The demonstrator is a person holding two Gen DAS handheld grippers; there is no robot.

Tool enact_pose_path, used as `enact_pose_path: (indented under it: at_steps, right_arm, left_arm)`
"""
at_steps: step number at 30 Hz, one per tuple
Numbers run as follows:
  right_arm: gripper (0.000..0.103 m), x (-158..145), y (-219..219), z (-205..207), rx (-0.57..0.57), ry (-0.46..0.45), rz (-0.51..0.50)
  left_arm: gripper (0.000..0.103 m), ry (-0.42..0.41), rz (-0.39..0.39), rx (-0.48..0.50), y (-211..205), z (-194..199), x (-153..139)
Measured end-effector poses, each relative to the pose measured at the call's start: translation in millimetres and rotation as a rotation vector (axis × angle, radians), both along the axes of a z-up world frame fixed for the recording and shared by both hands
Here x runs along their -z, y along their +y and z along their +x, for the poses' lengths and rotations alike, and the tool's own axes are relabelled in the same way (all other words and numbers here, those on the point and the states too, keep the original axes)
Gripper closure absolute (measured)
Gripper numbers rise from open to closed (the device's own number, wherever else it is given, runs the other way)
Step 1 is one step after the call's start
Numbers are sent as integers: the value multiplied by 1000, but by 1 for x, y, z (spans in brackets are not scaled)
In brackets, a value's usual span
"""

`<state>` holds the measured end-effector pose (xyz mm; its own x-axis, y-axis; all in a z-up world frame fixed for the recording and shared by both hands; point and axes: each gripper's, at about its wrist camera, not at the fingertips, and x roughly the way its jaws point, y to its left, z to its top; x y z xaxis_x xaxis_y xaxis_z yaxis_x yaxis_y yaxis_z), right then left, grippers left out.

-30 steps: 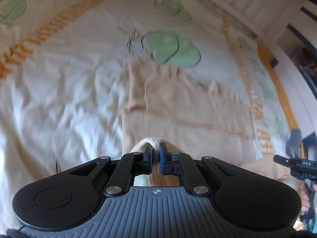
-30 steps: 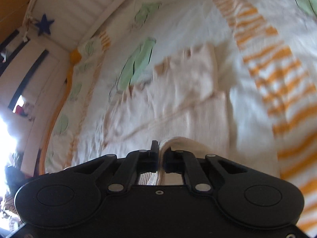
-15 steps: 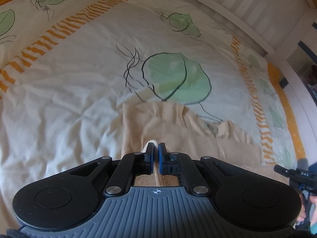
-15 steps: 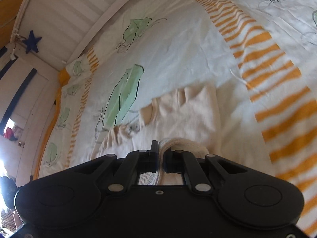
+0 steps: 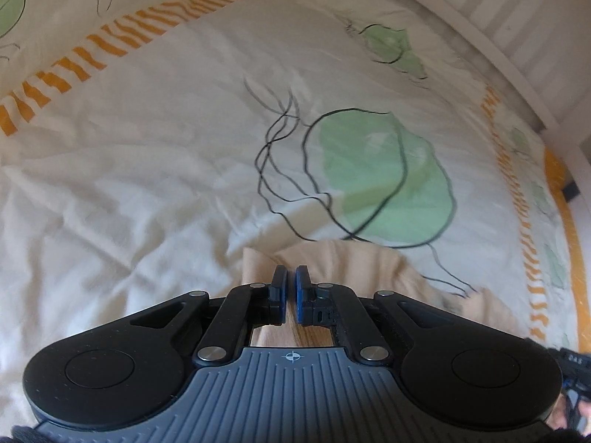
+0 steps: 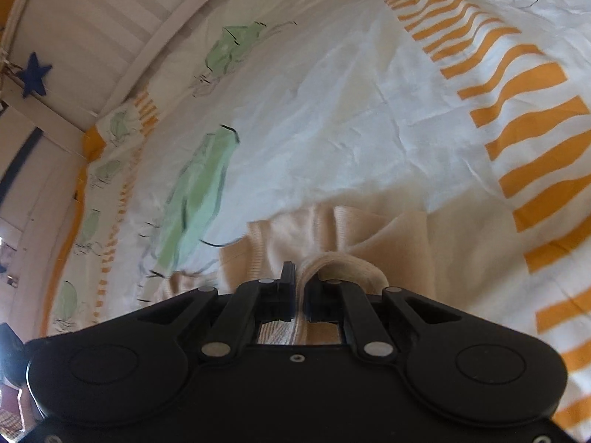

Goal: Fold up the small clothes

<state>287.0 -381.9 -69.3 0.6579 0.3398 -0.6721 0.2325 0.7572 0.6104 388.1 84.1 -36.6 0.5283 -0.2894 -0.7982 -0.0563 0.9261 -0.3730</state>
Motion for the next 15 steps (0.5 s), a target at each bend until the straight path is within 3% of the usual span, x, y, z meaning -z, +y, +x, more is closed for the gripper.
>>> enact_pose_path:
  at_steps: [2,5,7,8,9,12,13,14,15]
  right_arm:
    - [91,11,2,4,-11,13,-17]
    - [91,17,3,3,-15,-17,-31]
    - [91,16,4,0,-24,-46,-51]
    - [90,14,5,-2,-35,-62,-76]
    - [89,11,9,-5,-49,-81,-113]
    - [49,2,21,-13,-85,-146,-235]
    - [21,-2,25,-18,-89,-174,-275]
    - [0,-6,30,-22,-86,-200,-313]
    - [1,-10,36,-29,-74,-231,-366]
  left_arm:
    - [98,-3,23,-31,2,6,11]
    - [96,-55,129,-99,6,7,17]
    - [85,-87,143,-99,11,4,14]
    - [69,-93,120,-95,14,1,11]
    - [60,-102,79,-93,18,-4,8]
    - [50,-139,6,-109,21,-24,-1]
    - [47,-147,15,-108,19,-30,-3]
    - [42,-154,39,-106,16,-36,-5]
    - [41,-166,78,-100,11,-44,-8]
